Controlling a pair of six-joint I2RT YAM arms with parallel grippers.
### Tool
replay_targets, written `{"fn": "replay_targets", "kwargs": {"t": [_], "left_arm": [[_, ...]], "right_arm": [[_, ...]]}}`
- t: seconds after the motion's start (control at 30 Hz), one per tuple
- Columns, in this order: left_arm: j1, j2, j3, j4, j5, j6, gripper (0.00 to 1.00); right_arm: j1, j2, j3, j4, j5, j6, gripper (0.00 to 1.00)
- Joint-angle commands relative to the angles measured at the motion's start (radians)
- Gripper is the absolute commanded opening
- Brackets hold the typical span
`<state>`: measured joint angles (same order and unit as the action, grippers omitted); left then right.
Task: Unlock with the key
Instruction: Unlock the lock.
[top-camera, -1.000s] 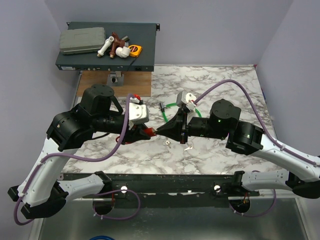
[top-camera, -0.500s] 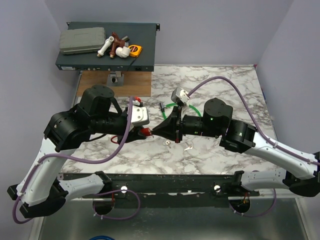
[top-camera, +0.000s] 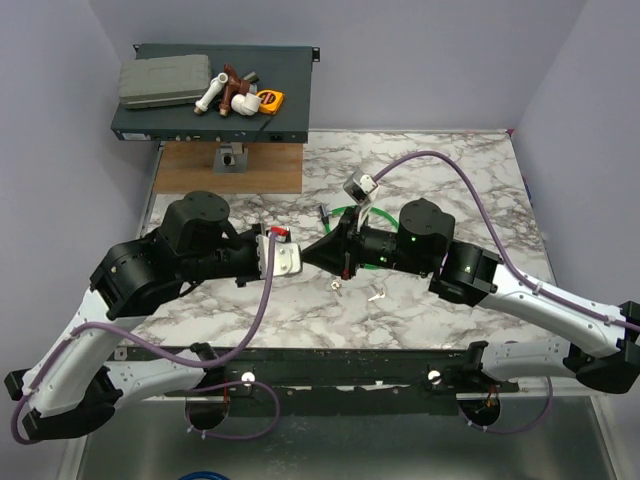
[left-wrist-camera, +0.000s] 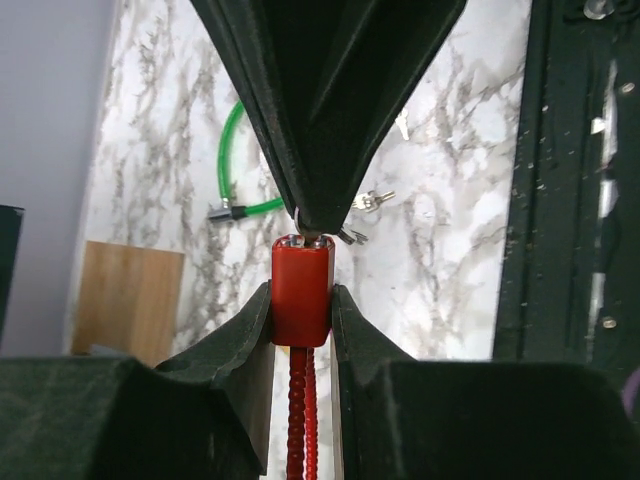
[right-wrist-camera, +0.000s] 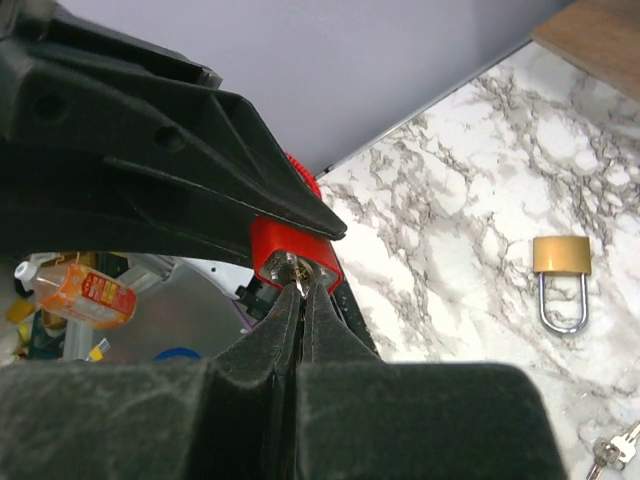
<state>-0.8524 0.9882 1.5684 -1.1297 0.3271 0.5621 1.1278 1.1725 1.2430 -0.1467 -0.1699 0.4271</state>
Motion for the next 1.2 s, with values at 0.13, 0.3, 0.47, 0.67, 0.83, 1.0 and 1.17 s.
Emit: {"fn": "replay_targets", "kwargs": {"t": [0.13, 0.3, 0.47, 0.67, 0.83, 1.0, 1.17], "left_arm": [[-0.153, -0.084, -0.186, 0.491, -0.174, 0.295, 0.00], [-0.199, -0.138, -0.280, 0.626, -0.240, 0.389, 0.00], [-0.258, -0.198, -0.397, 0.778, -0.302, 0.498, 0.00], [-0.324, -0.264, -0.540, 0.951, -0.362, 0.647, 0.00], [-0.363, -0.300, -0.617, 1.034, -0.384, 0.744, 0.00], [-0.369, -0.306, -0.619, 1.017, -0.389, 0.737, 0.00], [-0.370, -0.301, -0.593, 0.964, -0.404, 0.679, 0.00]], "right_arm": [[0.019, 0.017, -0.034, 0.046, -0.052, 0.103, 0.01], [-0.001, 0.016, -0.047, 0.052, -0.070, 0.137, 0.01], [-0.029, 0.011, -0.074, 0.099, -0.098, 0.195, 0.01], [-0.070, 0.006, -0.095, 0.137, -0.137, 0.257, 0.01], [-0.115, 0.001, -0.114, 0.175, -0.182, 0.316, 0.01], [-0.130, -0.009, -0.099, 0.174, -0.231, 0.328, 0.01], [-0.138, -0.044, -0.044, 0.065, -0.227, 0.278, 0.27]]}}
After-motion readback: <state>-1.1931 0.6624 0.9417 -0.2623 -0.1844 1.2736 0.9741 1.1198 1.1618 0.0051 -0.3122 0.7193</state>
